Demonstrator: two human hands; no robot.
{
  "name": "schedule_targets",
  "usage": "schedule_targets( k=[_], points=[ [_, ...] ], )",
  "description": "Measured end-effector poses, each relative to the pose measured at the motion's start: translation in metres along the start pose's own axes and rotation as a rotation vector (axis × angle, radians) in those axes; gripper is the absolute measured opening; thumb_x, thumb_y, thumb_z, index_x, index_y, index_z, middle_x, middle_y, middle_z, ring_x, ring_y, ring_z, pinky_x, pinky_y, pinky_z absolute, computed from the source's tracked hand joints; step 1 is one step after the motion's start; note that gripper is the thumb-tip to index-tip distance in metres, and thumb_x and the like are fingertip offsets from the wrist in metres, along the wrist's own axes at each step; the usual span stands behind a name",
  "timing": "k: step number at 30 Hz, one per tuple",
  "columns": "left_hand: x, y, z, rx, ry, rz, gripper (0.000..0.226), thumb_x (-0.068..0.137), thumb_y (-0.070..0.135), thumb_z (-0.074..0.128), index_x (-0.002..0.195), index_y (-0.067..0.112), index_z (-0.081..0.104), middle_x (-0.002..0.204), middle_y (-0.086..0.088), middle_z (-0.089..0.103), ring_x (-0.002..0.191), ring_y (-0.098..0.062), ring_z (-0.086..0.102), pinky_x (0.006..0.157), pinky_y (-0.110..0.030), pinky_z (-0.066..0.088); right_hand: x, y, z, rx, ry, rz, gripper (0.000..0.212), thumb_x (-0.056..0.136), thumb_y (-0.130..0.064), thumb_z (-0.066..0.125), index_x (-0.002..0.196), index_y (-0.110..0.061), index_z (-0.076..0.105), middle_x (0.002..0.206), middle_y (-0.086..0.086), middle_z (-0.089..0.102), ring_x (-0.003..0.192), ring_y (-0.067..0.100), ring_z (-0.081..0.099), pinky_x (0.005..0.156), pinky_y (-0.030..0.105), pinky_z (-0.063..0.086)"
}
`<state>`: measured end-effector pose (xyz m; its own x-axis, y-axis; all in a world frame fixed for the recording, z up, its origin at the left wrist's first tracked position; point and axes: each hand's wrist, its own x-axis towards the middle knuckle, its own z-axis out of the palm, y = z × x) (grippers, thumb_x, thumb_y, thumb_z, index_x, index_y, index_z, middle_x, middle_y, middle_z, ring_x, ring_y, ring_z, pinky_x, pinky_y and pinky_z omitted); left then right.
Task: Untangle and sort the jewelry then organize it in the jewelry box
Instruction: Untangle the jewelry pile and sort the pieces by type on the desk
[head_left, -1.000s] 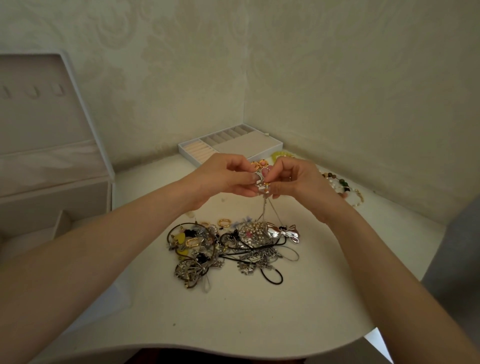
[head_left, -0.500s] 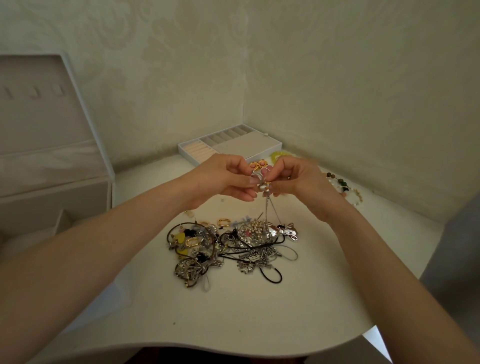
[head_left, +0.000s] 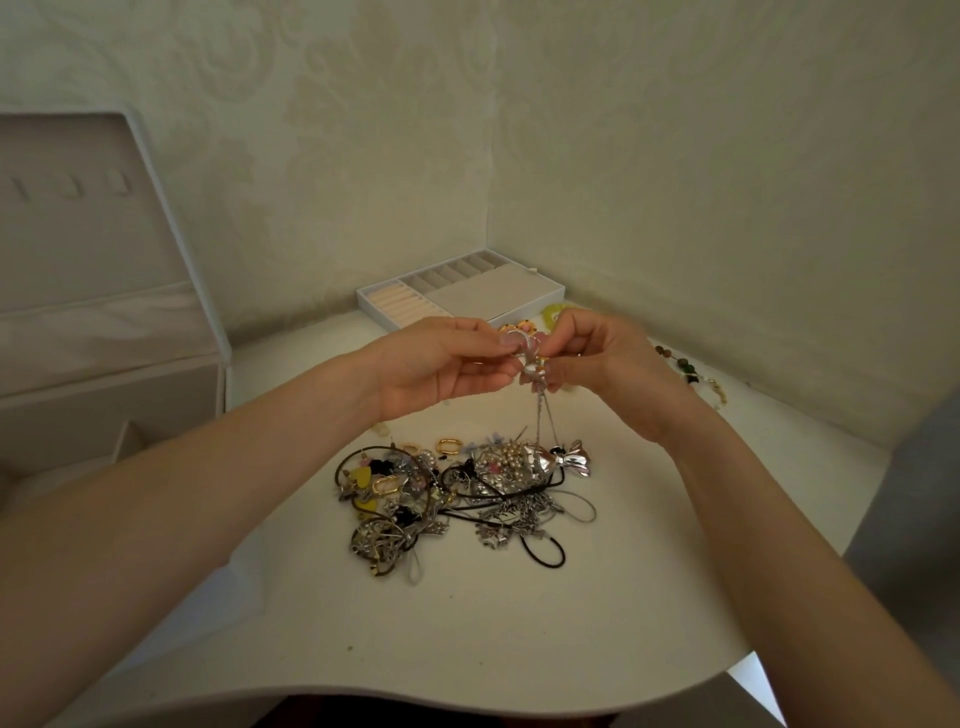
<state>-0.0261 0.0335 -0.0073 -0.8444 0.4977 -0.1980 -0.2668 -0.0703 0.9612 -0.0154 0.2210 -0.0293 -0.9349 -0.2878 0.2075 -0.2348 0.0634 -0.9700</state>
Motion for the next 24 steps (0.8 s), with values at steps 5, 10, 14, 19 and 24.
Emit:
schedule_targets(
  k=[5,10,14,19,24],
  points=[
    [0.001,-0.002,0.001,0.113,0.034,0.016,0.009,0.084,0.008,0.062,0.076,0.009,0.058,0.062,0.002,0.058,0.050,-0.003,0.051,0.046,-0.011,0.045,0.000,0.002,0.006,0.017,0.022,-0.023,0.025,0.077,0.021,0.059,0.073,-0.004,0.056,0.065,0.003,0.070,0.057,0.012,0.064,0.056,0.019,0.049],
    [0.001,-0.003,-0.001,0.226,0.032,0.073,0.011,0.085,0.004,0.062,0.081,0.012,0.055,0.063,0.000,0.060,0.051,-0.005,0.053,0.049,-0.014,0.047,0.000,0.003,0.004,0.057,0.064,-0.028,0.023,0.078,0.017,0.060,0.074,-0.005,0.057,0.067,0.003,0.070,0.058,0.013,0.063,0.056,0.020,0.050],
    [-0.001,-0.003,-0.002,0.346,-0.001,0.097,0.013,0.086,0.003,0.061,0.088,0.013,0.053,0.069,-0.003,0.062,0.055,-0.008,0.056,0.052,-0.017,0.049,0.001,0.004,0.003,0.026,0.033,-0.015,0.022,0.080,0.015,0.060,0.075,-0.006,0.057,0.068,0.006,0.070,0.060,0.017,0.062,0.057,0.021,0.050],
    [-0.001,-0.002,-0.005,0.309,-0.021,0.106,0.013,0.079,0.004,0.065,0.088,0.004,0.055,0.076,-0.009,0.069,0.057,-0.009,0.063,0.054,-0.017,0.052,0.001,0.003,-0.001,0.029,0.028,0.004,0.024,0.080,0.017,0.059,0.074,-0.006,0.057,0.066,0.004,0.069,0.057,0.012,0.062,0.057,0.021,0.051],
    [0.001,-0.002,-0.006,0.276,-0.001,0.126,0.014,0.078,0.016,0.064,0.087,0.006,0.059,0.075,-0.006,0.068,0.058,-0.008,0.062,0.054,-0.016,0.051,0.000,0.002,-0.003,0.032,0.015,0.037,0.026,0.078,0.018,0.059,0.072,-0.008,0.057,0.066,0.004,0.069,0.062,0.020,0.061,0.059,0.024,0.049]
  ],
)
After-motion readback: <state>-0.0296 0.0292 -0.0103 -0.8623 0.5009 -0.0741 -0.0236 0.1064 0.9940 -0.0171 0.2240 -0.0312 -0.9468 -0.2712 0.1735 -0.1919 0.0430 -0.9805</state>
